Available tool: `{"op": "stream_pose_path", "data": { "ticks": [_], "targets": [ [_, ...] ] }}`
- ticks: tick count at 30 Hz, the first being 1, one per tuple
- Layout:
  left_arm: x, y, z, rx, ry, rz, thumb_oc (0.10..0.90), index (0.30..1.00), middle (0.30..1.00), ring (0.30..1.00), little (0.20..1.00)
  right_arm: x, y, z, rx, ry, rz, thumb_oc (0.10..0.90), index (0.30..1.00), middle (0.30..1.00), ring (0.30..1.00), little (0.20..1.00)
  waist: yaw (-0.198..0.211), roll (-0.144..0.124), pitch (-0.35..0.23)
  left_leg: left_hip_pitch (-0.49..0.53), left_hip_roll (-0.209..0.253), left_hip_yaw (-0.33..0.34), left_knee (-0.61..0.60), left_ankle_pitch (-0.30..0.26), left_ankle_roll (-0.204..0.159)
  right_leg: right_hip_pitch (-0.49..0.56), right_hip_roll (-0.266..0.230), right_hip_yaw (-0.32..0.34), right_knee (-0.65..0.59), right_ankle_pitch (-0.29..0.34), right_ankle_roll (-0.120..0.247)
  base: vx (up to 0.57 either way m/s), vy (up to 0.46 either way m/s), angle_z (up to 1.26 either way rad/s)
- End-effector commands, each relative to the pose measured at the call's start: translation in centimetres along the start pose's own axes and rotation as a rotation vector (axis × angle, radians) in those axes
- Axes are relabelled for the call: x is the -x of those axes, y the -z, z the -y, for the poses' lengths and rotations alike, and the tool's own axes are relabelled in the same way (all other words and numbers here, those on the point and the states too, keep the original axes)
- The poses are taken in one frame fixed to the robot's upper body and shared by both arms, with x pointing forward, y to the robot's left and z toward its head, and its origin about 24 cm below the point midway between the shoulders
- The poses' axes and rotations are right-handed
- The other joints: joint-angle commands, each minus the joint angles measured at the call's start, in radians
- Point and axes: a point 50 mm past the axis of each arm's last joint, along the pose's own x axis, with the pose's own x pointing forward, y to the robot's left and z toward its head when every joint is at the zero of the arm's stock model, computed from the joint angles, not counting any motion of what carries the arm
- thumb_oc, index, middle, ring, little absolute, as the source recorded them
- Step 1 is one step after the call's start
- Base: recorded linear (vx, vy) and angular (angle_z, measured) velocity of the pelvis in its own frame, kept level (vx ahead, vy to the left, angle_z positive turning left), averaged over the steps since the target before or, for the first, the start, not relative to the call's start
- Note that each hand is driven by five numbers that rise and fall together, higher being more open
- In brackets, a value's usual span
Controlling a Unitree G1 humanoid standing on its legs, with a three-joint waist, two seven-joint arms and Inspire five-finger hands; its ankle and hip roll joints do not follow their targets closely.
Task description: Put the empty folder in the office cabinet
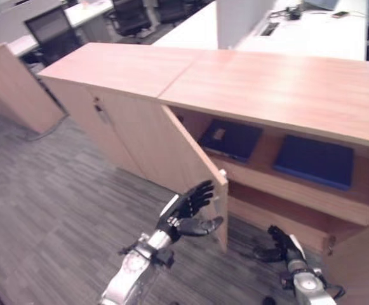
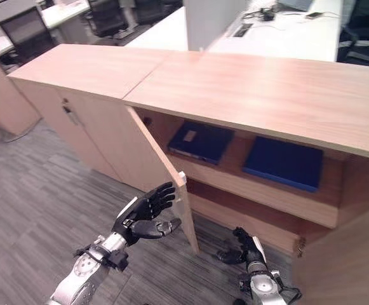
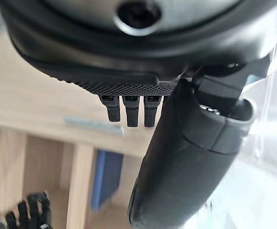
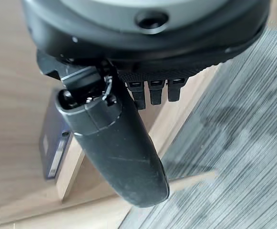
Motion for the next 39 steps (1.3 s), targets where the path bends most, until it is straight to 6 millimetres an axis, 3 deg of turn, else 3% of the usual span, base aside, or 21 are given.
{"op": "stream_pose_path", "data": {
  "ticks": [1,2,5,7,9,10,11,14,15,17,21,26,34,39],
  "targets": [
    [-2.0,-5.1,1.2,-0.015,0.116,0.254,0.800,0.900,0.900,0.900,0.900,-1.1,-5.6,-0.6,-0.056,-0.016,0.244,0.800,0.900,0.900,0.900,0.900,-0.024,-0.020,0.020,-0.007,0.045,-0.064,0.229,-0.086,-0.064,-0.002,0.061,0.111,0.069,-0.149,-0.051,0.03,-0.226,-0.68],
    [-2.1,-5.0,1.0,-0.007,0.096,0.254,0.800,0.900,0.900,0.900,0.900,-1.2,-5.8,-0.6,-0.052,-0.017,0.249,0.800,0.900,0.900,0.900,0.900,-0.023,-0.021,0.027,-0.031,0.055,-0.104,0.267,-0.046,-0.070,-0.010,0.074,0.135,0.070,-0.149,-0.063,0.05,-0.164,-0.99],
    [-2.0,-4.3,-0.7,0.006,-0.032,0.236,0.800,0.900,0.900,0.900,0.900,-1.1,-5.6,-0.6,-0.048,-0.024,0.236,0.800,0.900,0.900,0.900,0.900,-0.023,-0.052,0.035,-0.064,0.037,-0.203,0.367,-0.007,-0.062,-0.026,0.091,0.203,0.080,-0.149,-0.077,0.08,-0.121,-1.24],
    [-1.3,-3.1,-2.3,0.028,-0.160,0.207,0.800,0.900,0.900,0.900,0.900,-0.8,-4.6,-0.4,-0.041,-0.029,0.205,0.800,0.900,0.900,0.900,0.900,0.007,-0.071,0.035,-0.089,-0.059,-0.323,0.336,-0.110,-0.032,-0.029,0.095,0.285,0.080,-0.156,-0.066,0.20,-0.044,-1.38],
    [-0.4,-2.1,-4.7,0.041,-0.320,0.190,0.800,0.900,0.900,0.900,0.900,-0.7,-3.7,0.1,-0.038,-0.016,0.175,0.800,0.900,0.900,0.900,0.900,0.035,-0.079,0.024,-0.114,-0.137,-0.464,0.199,-0.169,-0.024,-0.024,0.113,0.375,0.068,-0.163,-0.057,0.34,0.052,-1.65],
    [0.5,-1.6,-6.9,0.022,-0.456,0.166,0.800,0.900,0.900,0.900,0.900,-0.9,-3.6,0.5,-0.043,0.001,0.165,0.800,0.900,0.900,0.900,0.900,0.056,-0.077,0.025,-0.158,-0.176,-0.560,0.148,-0.134,-0.027,-0.006,0.135,0.442,0.057,-0.171,-0.056,0.35,0.063,-1.07],
    [0.8,-1.6,-7.9,0.014,-0.504,0.164,0.800,0.900,0.900,0.900,0.900,-1.0,-3.8,0.7,-0.050,0.008,0.173,0.800,0.900,0.900,0.900,0.900,0.060,-0.075,0.027,-0.182,-0.180,-0.567,0.131,-0.109,-0.034,-0.006,0.141,0.457,0.052,-0.169,-0.057,0.24,0.046,-1.05],
    [1.4,-2.1,-11.0,-0.094,-0.646,0.131,0.800,0.900,0.900,0.900,0.900,-0.7,-3.2,0.6,-0.077,-0.001,0.154,0.800,0.900,0.900,0.900,0.900,0.046,-0.073,0.023,-0.138,-0.149,-0.503,0.085,-0.109,-0.033,0.009,0.151,0.485,0.037,-0.169,-0.047,0.15,0.092,-1.69],
    [2.2,-2.0,-12.3,-0.110,-0.714,0.110,0.800,0.900,0.900,0.900,0.900,-0.3,-2.6,0.7,-0.083,-0.005,0.140,0.800,0.900,0.900,0.900,0.900,0.032,-0.071,0.004,-0.081,-0.137,-0.464,0.035,-0.109,-0.029,0.016,0.146,0.490,0.031,-0.165,-0.037,0.25,0.225,-1.43],
    [3.1,-2.5,-14.7,-0.168,-0.797,0.066,0.800,0.900,0.900,0.900,0.900,0.2,-2.1,0.4,-0.094,-0.031,0.129,0.800,0.900,0.900,0.900,0.900,0.009,-0.083,-0.021,-0.026,-0.131,-0.412,-0.017,-0.108,-0.023,0.017,0.135,0.496,0.036,-0.160,-0.024,0.21,0.207,-0.32],
    [4.1,-3.1,-16.9,-0.212,-0.873,0.026,0.800,0.900,0.900,0.900,0.900,0.6,-1.8,0.0,-0.098,-0.053,0.128,0.800,0.900,0.900,0.900,0.900,-0.005,-0.099,-0.038,0.002,-0.133,-0.380,-0.027,-0.122,-0.010,0.017,0.125,0.502,0.042,-0.158,-0.013,0.07,0.091,-0.01],
    [7.4,-5.8,-21.7,-0.291,-1.020,-0.036,0.800,0.900,0.900,0.900,0.900,0.8,-1.3,-0.1,-0.087,-0.079,0.117,0.800,0.900,0.900,0.900,0.900,-0.016,-0.133,-0.062,0.028,-0.142,-0.332,-0.027,-0.150,0.012,-0.002,0.100,0.512,0.059,-0.146,0.019,0.05,0.148,-0.11],
    [10.4,-8.8,-24.6,-0.383,-1.125,-0.087,0.800,0.900,0.900,0.900,0.900,0.9,-1.0,-0.2,-0.095,-0.090,0.106,0.800,0.900,0.900,0.900,0.900,-0.011,-0.165,-0.071,0.037,-0.158,-0.316,-0.027,-0.170,0.027,-0.023,0.073,0.498,0.082,-0.128,0.053,0.02,0.082,-0.05],
    [10.6,-9.4,-24.8,-0.381,-1.142,-0.059,0.800,0.900,0.900,0.900,0.900,0.8,-0.9,-0.5,-0.099,-0.092,0.103,0.800,0.900,0.900,0.900,0.900,-0.005,-0.170,-0.066,0.035,-0.160,-0.309,-0.027,-0.174,0.033,-0.042,0.068,0.488,0.100,-0.122,0.061,-0.01,0.012,0.00]
  ]
}}
